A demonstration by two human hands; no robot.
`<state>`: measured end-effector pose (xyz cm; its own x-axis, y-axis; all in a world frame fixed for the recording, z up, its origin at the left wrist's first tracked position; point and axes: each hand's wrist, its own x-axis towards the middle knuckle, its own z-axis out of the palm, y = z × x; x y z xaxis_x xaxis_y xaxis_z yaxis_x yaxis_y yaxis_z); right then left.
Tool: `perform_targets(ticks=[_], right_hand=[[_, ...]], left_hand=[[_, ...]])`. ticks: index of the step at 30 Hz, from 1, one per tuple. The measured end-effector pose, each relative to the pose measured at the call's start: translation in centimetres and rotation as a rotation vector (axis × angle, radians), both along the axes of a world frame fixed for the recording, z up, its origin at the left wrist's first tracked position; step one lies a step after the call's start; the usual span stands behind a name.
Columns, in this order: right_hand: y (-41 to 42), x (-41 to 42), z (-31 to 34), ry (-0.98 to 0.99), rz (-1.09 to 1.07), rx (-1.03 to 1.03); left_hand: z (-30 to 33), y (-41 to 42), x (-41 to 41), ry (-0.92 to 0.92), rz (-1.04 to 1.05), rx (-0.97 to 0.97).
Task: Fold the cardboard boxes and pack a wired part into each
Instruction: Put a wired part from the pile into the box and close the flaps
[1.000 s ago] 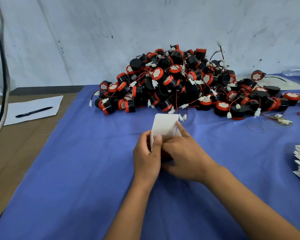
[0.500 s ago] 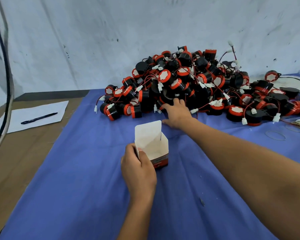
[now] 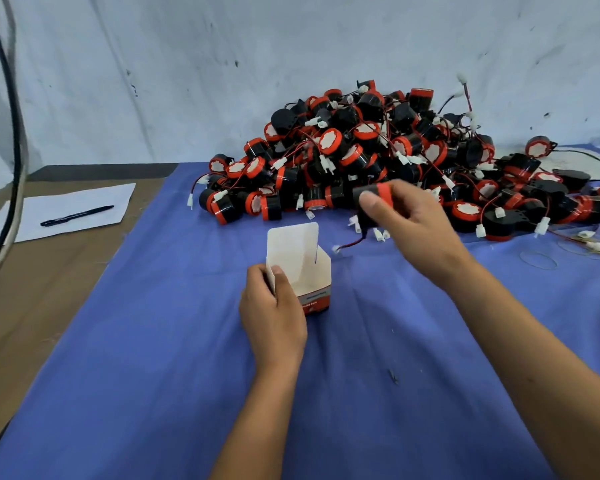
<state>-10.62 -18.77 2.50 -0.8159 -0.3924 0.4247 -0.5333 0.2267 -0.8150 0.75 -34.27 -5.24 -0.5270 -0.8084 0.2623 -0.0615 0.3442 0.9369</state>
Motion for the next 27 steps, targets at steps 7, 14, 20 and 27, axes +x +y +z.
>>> perform_targets(ticks=[7, 14, 20, 27], right_hand=[[-1.9, 2.8, 2.2, -0.215, 0.405, -0.32], [-5.5, 4.9, -1.4, 0.093, 0.205, 0.228], [-5.7, 4.3, -3.0, 0.248, 0.084, 0.278], [-5.3, 4.2, -2.0, 0.392, -0.039, 0.6]], left_hand=[[-0.4, 0.3, -0.4, 0.011, -0.125, 0.021], [-0.2, 0.7, -0.1, 0.076, -0.303, 0.178], [-0.3, 0.1, -0.5, 0.12, -0.287, 0.305], [-1.1, -0.2, -1.1, 0.18, -0.169, 0.355]])
